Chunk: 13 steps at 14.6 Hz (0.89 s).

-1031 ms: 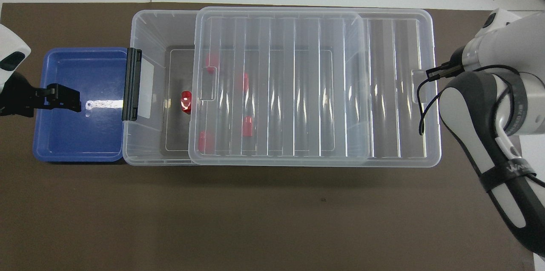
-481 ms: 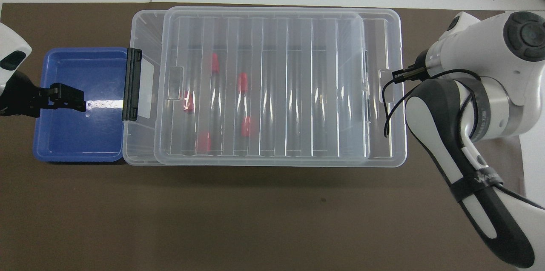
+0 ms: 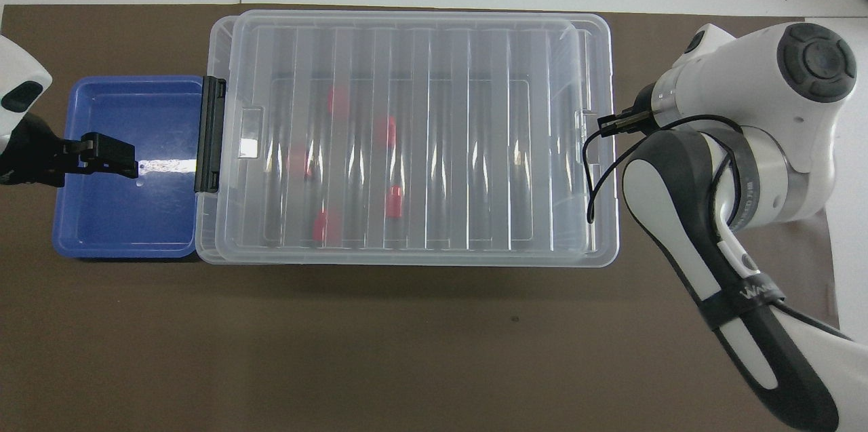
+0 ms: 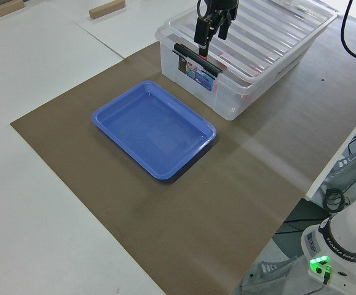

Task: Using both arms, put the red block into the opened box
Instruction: 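Release the lid and draw the right gripper back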

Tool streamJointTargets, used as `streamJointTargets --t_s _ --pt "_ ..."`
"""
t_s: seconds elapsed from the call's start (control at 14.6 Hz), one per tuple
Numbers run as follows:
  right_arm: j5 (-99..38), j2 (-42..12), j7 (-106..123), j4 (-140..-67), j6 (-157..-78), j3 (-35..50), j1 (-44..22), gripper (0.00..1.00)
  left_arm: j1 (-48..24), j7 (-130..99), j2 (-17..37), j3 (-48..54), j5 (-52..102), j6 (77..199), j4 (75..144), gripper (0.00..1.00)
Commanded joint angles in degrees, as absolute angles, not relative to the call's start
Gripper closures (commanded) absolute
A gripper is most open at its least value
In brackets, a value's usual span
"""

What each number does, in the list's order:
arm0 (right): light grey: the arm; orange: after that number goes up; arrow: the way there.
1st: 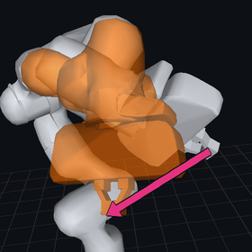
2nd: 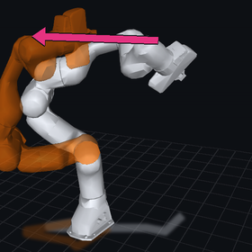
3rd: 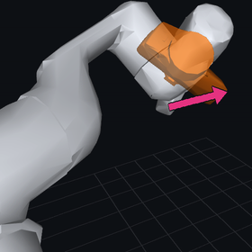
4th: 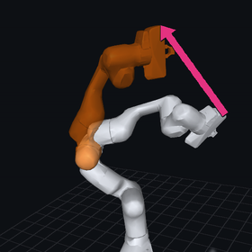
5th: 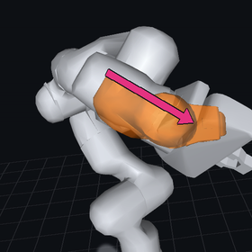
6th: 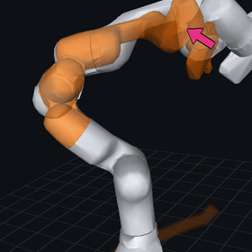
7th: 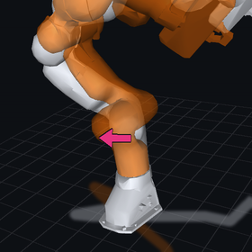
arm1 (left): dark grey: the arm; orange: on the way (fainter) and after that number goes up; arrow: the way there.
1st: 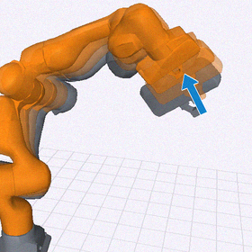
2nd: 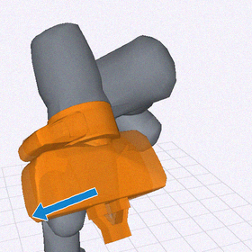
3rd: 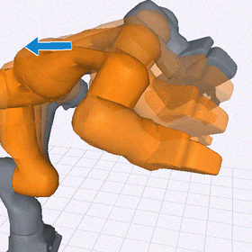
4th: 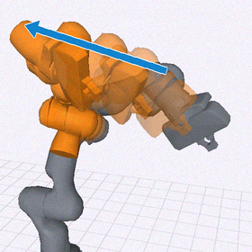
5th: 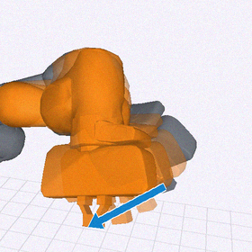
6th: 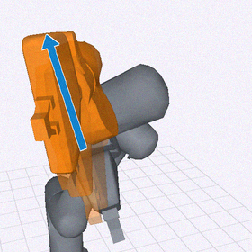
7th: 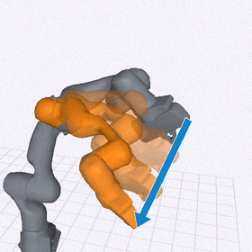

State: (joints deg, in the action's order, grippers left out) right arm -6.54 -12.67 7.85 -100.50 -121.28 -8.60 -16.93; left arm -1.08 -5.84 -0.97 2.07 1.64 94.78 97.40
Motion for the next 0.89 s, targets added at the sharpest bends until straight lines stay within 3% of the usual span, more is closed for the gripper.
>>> streamJointTargets --t_s 0.0,0.41,0.82 --pt "-9.1 -12.4 6.9 -101.3 -120.3 -8.0 -17.1 1.0 -0.5 -5.4 -2.3 2.0 2.3 94.6 95.5 0.0" --pt "-9.2 -11.9 6.9 -102.3 -120.1 -7.9 -17.1 1.0 -0.3 -5.0 -4.7 2.4 -2.1 89.4 93.0 0.0" --pt "-9.3 -11.9 7.0 -102.3 -119.5 -7.9 -17.1 1.0 0.5 -5.2 -5.4 1.9 -1.8 93.3 95.7 0.0"
